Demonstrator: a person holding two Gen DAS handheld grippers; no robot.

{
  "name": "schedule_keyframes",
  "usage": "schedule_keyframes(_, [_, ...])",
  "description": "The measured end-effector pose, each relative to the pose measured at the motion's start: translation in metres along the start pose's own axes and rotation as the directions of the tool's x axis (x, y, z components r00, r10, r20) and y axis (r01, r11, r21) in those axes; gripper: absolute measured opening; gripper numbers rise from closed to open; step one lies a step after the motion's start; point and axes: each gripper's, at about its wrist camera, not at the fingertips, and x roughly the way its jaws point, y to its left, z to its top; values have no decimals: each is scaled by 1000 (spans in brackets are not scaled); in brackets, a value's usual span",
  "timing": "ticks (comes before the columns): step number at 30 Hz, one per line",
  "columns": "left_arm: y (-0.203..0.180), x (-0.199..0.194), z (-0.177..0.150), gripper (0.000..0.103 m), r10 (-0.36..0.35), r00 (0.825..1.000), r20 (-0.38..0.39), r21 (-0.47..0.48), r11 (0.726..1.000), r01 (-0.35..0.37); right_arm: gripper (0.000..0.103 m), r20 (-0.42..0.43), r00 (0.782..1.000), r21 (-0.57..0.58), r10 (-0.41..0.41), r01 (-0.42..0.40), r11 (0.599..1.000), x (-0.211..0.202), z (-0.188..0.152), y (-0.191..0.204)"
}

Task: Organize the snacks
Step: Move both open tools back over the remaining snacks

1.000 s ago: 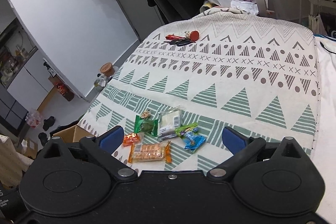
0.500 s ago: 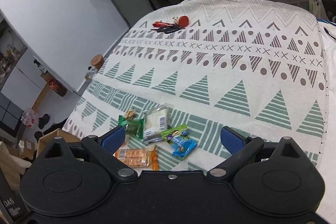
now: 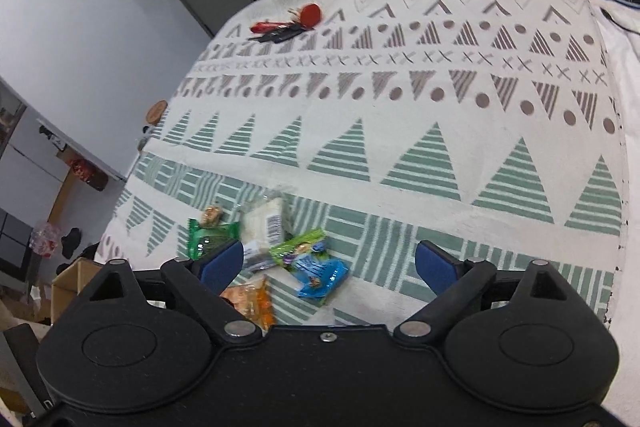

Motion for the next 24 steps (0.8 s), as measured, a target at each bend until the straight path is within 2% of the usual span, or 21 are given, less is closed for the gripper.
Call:
schedule_keyframes(6, [-11, 14, 3, 86, 27, 999, 21, 17, 999, -28, 93, -22, 1000, 12, -11, 12, 1000, 9, -2, -6])
schedule_keyframes(16, [-22, 36, 11, 86, 81, 997, 15, 36, 996, -81, 90, -45, 999, 79, -13, 16, 997, 21, 2, -23])
schedule_keyframes(24, [-26, 38, 4, 86, 127, 992, 23, 97, 987, -129, 90, -69, 998, 59, -9, 13, 998, 29, 0, -20])
